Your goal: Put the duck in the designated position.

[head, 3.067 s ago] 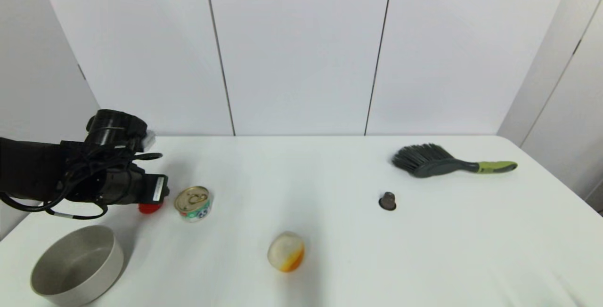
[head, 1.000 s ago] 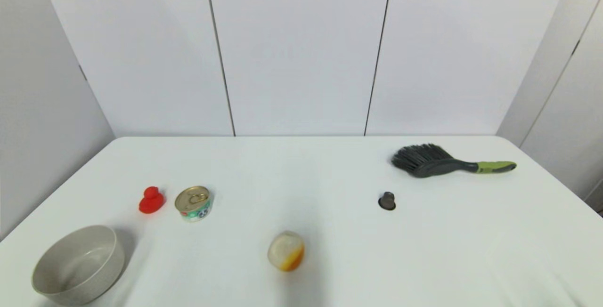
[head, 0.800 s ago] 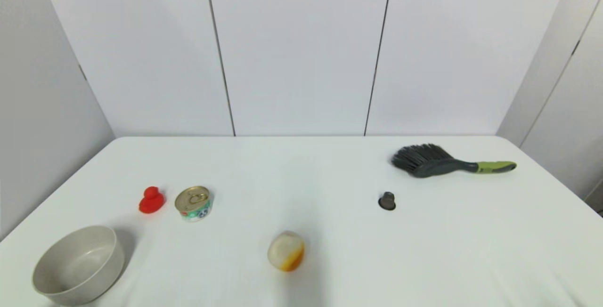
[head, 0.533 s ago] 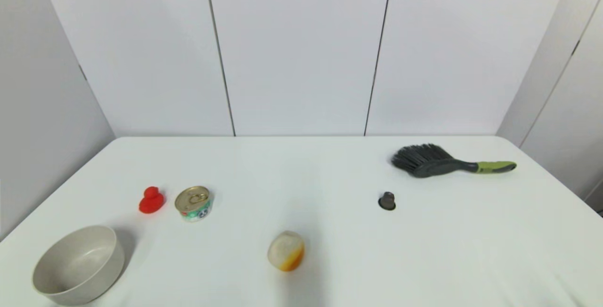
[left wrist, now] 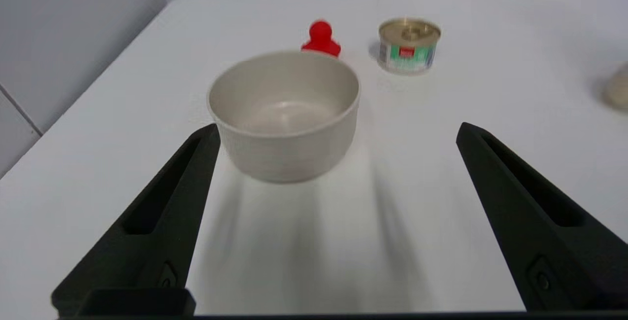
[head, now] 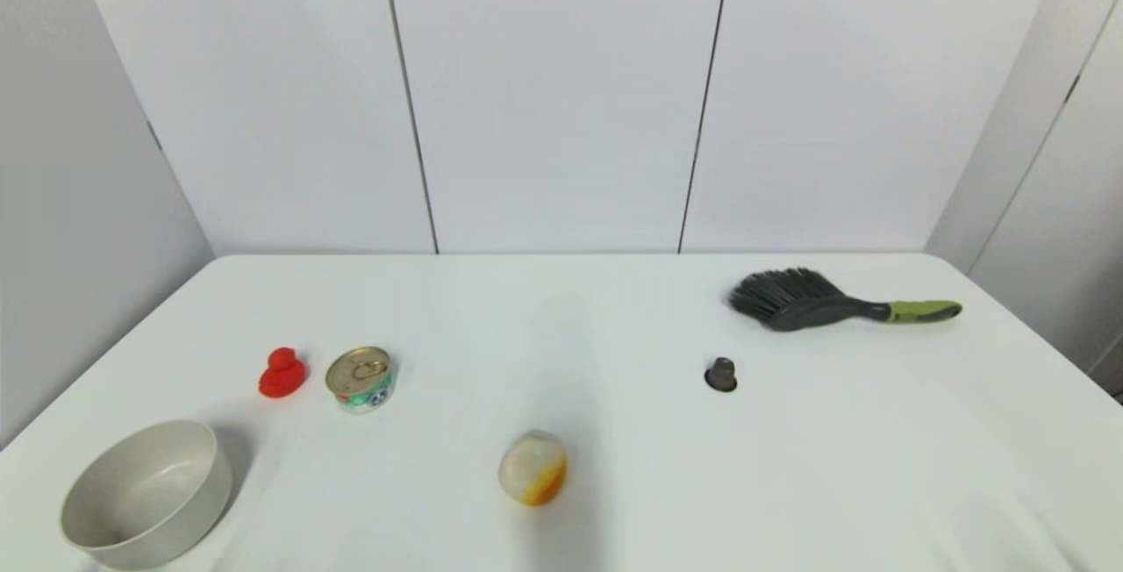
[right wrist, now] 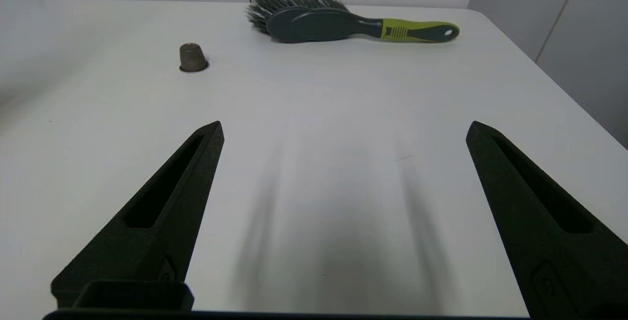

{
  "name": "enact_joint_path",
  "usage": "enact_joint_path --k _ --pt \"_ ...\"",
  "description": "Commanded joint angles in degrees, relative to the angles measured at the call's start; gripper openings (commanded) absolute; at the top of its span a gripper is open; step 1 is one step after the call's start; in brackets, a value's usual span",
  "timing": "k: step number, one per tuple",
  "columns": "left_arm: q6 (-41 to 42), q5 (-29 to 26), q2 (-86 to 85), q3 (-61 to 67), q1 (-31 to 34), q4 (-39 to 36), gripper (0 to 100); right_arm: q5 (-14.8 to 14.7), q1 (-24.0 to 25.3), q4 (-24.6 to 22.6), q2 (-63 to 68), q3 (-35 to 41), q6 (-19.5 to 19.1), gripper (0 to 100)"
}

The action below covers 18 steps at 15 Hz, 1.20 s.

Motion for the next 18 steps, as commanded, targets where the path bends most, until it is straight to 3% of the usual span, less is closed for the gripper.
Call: enact_joint_path --k 1,18 --pt "-1.7 1.3 -0.5 0.5 0.0 -0.3 100 0.0 0.0 0.0 0.1 0.5 0.0 100" --pt "-1.8 1.3 -0.5 0.5 0.0 -0.3 100 -0.2 0.0 0.0 0.1 0.5 0.0 100"
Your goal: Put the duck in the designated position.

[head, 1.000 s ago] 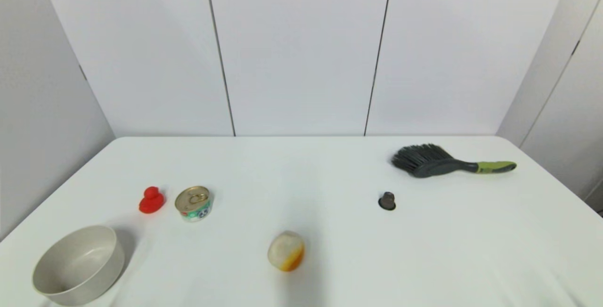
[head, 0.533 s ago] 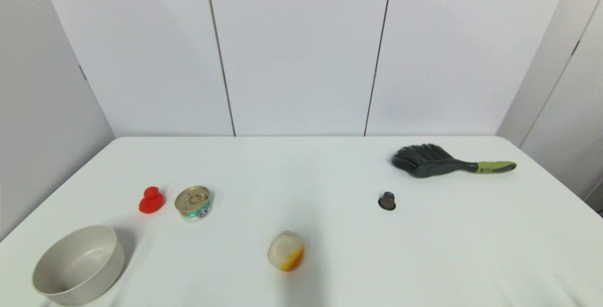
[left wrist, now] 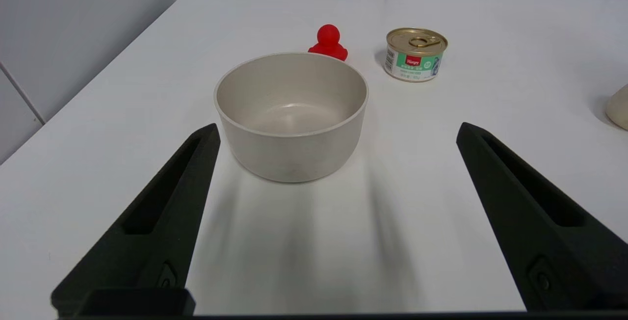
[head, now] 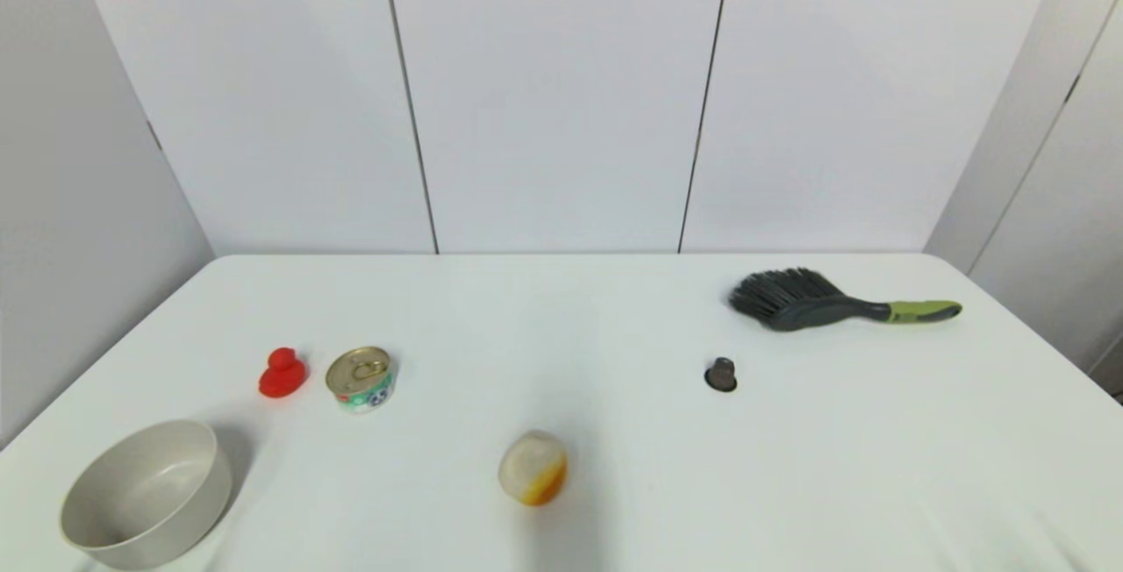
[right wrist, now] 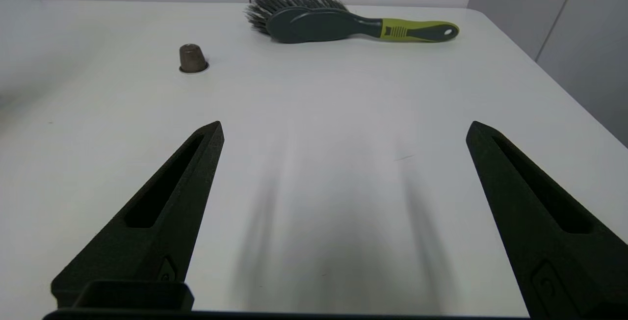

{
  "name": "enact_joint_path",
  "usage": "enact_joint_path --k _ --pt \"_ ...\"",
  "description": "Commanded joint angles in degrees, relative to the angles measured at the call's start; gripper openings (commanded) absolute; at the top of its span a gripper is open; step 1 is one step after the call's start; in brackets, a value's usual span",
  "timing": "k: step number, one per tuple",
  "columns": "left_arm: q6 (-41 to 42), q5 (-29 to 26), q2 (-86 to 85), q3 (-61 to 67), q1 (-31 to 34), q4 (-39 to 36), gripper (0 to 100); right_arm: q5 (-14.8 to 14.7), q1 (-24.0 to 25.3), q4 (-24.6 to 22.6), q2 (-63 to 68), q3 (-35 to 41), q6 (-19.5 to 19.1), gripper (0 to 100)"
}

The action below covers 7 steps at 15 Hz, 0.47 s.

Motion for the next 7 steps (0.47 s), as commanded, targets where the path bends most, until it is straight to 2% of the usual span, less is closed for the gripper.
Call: enact_joint_path --k 1,7 --pt "0.0 0.0 0.1 0.0 0.1 0.0 100 0.0 0.0 0.0 0.1 0.5 0.0 100" --pt "0.0 0.0 0.1 0.0 0.1 -0.1 100 0.0 0.0 -0.1 0.1 0.5 1.0 100"
